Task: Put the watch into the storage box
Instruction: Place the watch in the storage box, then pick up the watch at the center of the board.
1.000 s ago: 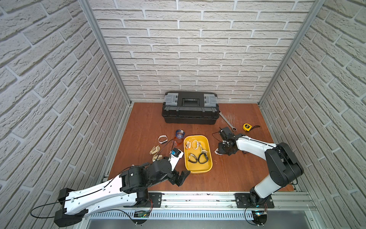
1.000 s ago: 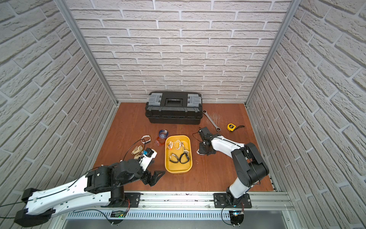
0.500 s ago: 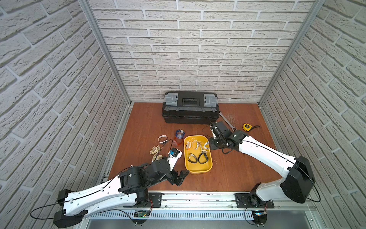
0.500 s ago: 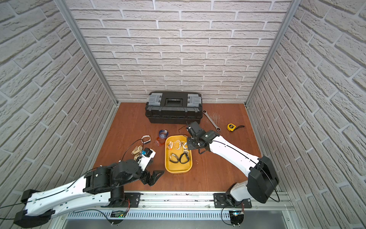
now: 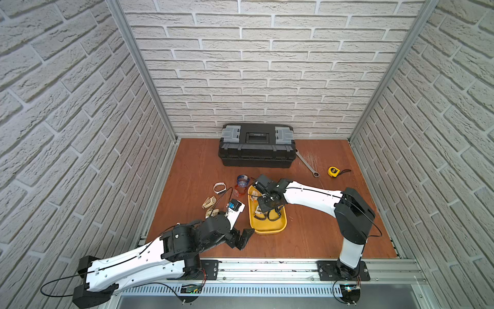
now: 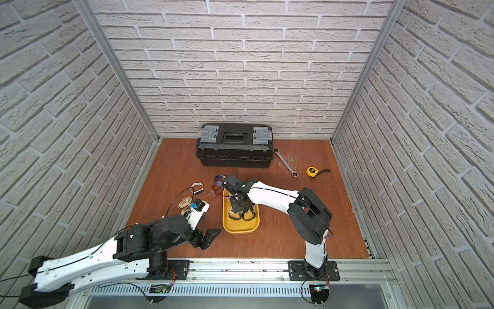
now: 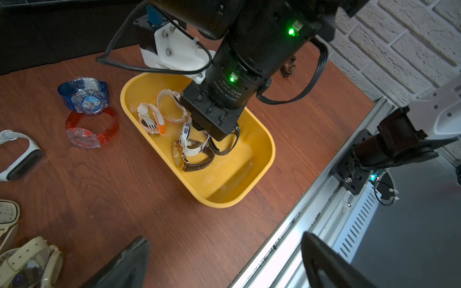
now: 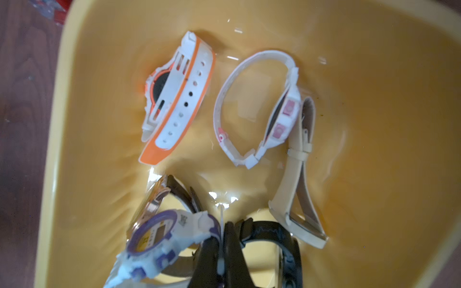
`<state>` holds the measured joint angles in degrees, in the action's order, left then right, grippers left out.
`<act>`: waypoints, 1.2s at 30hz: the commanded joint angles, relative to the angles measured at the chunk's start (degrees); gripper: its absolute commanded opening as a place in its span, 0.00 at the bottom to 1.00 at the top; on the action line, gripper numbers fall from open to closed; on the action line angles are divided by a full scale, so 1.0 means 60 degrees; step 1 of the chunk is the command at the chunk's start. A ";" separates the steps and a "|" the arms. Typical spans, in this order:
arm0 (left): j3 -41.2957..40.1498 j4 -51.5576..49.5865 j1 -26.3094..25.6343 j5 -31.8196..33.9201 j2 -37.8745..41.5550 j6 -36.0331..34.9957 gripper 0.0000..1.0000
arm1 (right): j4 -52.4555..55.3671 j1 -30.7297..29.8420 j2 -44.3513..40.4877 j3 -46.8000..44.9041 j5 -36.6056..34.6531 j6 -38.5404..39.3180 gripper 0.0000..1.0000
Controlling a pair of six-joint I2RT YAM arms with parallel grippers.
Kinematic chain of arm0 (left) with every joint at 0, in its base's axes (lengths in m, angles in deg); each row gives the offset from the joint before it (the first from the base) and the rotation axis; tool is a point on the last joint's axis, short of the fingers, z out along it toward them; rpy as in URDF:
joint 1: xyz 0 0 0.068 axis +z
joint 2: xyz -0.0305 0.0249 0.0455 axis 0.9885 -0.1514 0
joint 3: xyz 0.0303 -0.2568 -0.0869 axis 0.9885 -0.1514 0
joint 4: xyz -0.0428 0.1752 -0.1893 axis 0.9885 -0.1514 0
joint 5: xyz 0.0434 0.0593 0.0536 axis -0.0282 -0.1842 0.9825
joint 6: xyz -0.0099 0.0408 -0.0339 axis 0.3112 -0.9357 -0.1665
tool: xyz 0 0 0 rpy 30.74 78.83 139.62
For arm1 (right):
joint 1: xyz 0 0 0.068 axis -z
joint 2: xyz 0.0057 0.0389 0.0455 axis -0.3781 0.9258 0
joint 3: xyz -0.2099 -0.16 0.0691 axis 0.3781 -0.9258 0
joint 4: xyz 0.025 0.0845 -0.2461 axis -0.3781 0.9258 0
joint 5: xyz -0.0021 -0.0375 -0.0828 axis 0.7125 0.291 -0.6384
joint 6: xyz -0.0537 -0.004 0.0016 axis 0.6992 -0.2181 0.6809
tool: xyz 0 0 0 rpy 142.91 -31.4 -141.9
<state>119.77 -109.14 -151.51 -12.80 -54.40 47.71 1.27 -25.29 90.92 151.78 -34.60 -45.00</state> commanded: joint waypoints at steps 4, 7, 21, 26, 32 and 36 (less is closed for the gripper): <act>-0.0123 0.0199 0.0138 0.0142 -0.0034 -0.0001 0.98 | -0.0117 0.0036 -0.0170 0.0040 -0.0475 -0.0006 0.26; -0.0079 0.0247 0.0182 0.0088 -0.0142 -0.0045 0.98 | -0.0160 0.0058 -0.0403 -0.0055 -0.0646 -0.0008 0.34; -0.0043 0.0307 0.0734 -0.0084 -0.0428 0.0006 0.98 | -0.0590 0.0878 -0.4058 -0.1798 -0.0877 -0.0070 0.42; 0.0004 0.0443 0.1366 -0.0504 -0.0859 0.0155 0.98 | -0.0895 0.2141 -0.5876 -0.3281 -0.0297 -0.0054 0.82; 0.0298 0.0938 0.2307 -0.1351 -0.2089 0.0053 0.98 | 0.0156 0.4145 -0.7501 -0.4344 -0.0506 -0.0153 0.98; 0.0335 0.2068 0.2321 -0.2172 -0.2650 -0.0608 0.98 | 0.0519 0.5886 -0.7817 -0.4828 -0.0193 0.0131 0.98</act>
<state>119.90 -104.29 -137.81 -20.65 -69.40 47.14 1.93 5.14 44.89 124.70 -36.94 -45.09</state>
